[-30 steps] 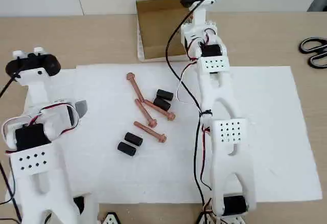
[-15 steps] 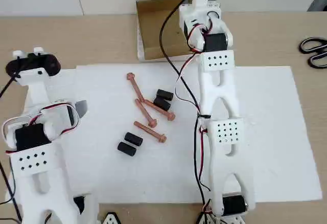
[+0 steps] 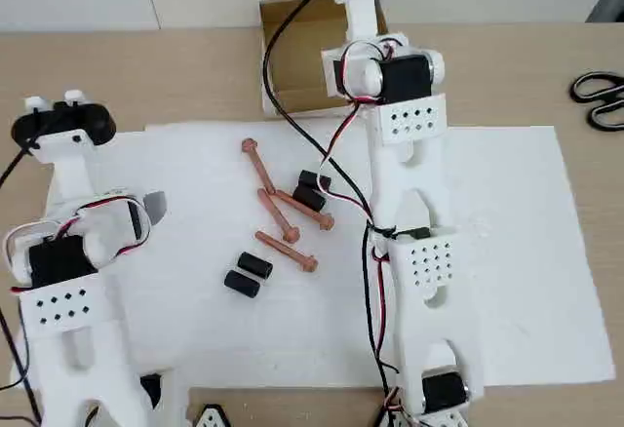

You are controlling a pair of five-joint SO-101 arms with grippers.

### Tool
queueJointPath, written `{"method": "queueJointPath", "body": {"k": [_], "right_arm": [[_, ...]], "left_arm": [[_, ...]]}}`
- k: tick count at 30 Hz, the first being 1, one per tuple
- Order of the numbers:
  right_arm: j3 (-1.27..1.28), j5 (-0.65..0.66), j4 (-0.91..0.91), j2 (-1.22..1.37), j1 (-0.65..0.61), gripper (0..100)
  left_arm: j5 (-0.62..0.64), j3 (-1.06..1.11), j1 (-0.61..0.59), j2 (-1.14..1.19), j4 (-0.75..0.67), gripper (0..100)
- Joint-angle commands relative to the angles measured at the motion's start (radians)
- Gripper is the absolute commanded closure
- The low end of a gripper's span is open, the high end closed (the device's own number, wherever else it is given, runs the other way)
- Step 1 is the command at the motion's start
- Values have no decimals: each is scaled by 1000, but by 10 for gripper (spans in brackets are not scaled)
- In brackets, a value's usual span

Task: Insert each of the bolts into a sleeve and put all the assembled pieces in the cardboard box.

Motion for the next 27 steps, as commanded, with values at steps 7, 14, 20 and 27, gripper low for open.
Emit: {"method": "queueJointPath", "body": {"k": [7,14,20,27], "right_arm": [[-44,-5,59,-228,-93,764],[169,2,65,-363,-105,764],[661,2,61,-727,-105,764],[1215,-5,51,-1159,-107,764]], "left_arm": [[-2,-41,-2,0,87,731],[-2,-47,-3,-2,104,731],[-6,-47,-3,-2,104,731],[0,-44,-3,-2,97,731]]}}
